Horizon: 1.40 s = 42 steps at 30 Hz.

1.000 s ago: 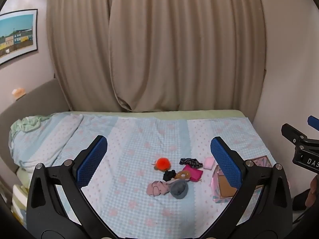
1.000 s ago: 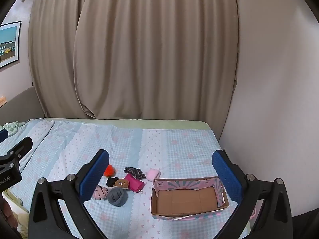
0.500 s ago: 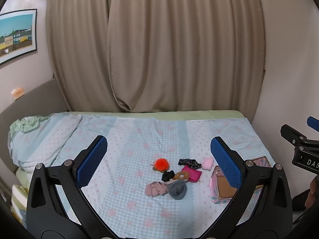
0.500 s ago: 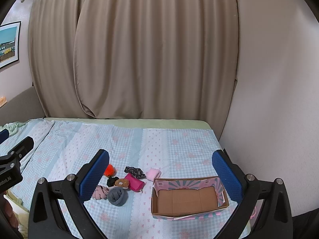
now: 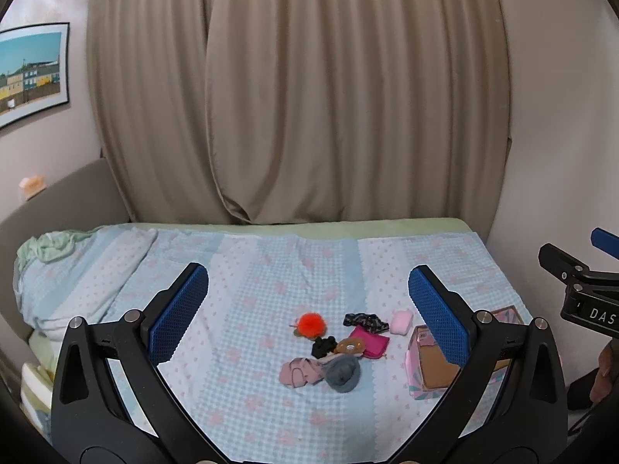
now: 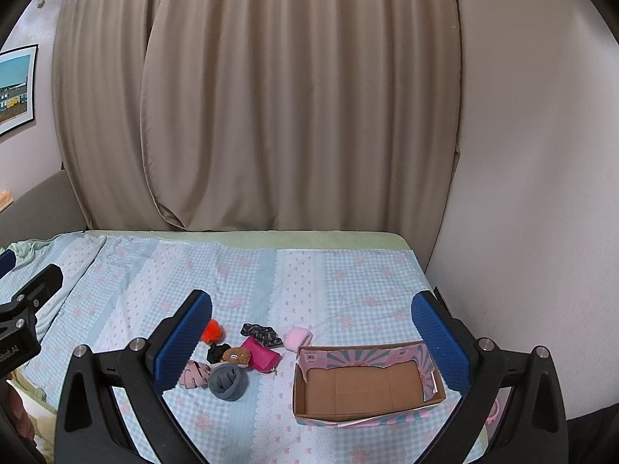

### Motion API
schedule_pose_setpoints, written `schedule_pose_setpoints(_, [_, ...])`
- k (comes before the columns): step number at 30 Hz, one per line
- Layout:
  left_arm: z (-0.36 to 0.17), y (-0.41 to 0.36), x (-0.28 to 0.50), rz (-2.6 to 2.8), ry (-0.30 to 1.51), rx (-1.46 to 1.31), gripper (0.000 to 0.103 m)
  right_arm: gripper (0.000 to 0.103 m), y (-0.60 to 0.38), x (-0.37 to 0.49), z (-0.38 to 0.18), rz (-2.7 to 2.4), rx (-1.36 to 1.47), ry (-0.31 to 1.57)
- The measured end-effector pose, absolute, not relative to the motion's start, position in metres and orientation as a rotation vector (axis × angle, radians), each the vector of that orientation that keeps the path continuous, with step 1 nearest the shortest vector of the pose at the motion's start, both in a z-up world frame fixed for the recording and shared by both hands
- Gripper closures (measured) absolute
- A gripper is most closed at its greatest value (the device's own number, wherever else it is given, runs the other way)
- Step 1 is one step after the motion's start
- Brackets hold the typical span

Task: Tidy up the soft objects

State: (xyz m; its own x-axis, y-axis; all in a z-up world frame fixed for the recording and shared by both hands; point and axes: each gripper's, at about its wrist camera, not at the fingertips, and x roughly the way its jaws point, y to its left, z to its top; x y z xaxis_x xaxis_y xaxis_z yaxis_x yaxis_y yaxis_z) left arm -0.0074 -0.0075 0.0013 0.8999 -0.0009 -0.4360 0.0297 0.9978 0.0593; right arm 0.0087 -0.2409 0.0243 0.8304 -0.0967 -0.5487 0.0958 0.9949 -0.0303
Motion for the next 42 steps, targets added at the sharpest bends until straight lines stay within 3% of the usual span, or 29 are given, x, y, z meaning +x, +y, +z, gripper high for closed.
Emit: schedule_pose_setpoints(42, [0.004,-0.019,-0.005,-0.014,0.441,0.07,0.0,0.0,-0.247,0.01,0.027,-0.124,0.002,0.589])
